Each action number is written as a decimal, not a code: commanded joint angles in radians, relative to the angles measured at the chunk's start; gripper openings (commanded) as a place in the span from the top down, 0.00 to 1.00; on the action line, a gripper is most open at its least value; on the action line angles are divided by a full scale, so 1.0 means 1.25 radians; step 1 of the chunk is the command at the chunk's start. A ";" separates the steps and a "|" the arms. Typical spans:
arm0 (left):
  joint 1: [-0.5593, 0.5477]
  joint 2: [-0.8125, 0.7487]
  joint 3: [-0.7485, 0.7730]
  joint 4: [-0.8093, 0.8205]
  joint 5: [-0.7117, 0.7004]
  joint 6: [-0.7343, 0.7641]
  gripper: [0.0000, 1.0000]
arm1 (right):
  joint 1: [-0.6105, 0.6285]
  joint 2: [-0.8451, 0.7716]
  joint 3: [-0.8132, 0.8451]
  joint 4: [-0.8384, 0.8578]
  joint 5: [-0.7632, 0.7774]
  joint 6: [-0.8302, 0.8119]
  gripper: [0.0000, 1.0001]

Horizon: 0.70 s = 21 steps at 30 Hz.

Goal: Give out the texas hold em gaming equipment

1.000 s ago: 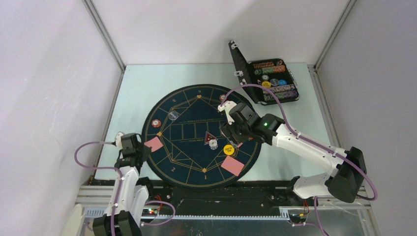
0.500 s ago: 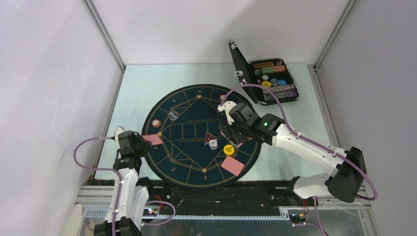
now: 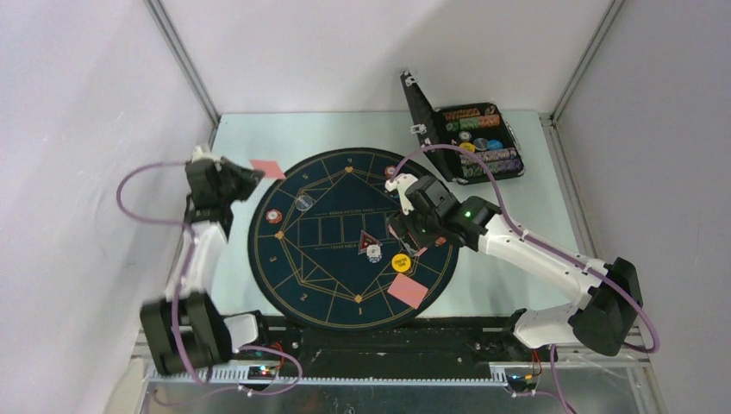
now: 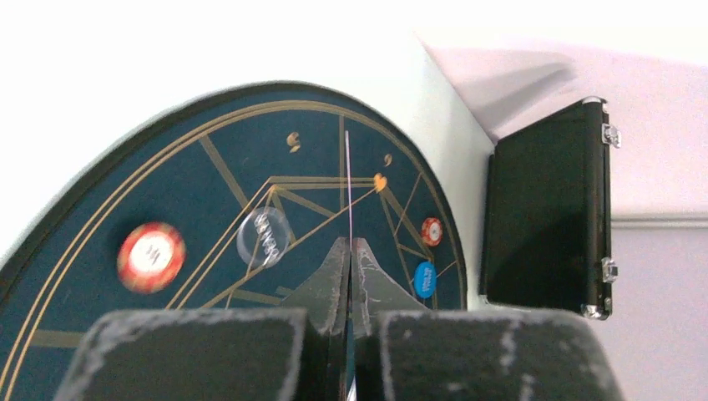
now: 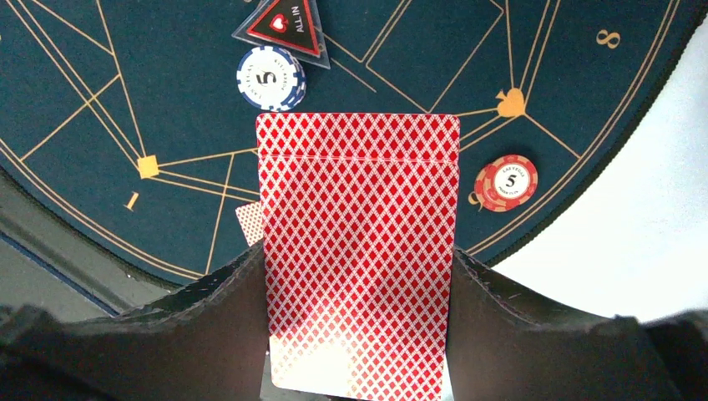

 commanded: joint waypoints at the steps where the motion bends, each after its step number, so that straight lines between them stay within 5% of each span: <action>1: -0.011 0.268 0.227 0.048 0.192 0.145 1.00 | -0.014 0.002 0.013 0.041 -0.016 -0.002 1.00; 5: -0.031 0.535 0.559 -0.179 0.261 0.268 1.00 | -0.019 0.003 0.013 0.035 -0.005 -0.003 1.00; 11: -0.059 0.755 0.738 -0.321 0.440 0.428 1.00 | -0.024 -0.003 0.012 0.033 -0.003 -0.002 1.00; 13: -0.063 0.821 0.858 -0.478 0.463 0.506 1.00 | -0.024 -0.008 0.006 0.036 -0.005 -0.002 1.00; 21: -0.083 0.972 0.973 -0.593 0.336 0.571 0.98 | -0.024 -0.023 0.002 0.037 -0.002 0.000 1.00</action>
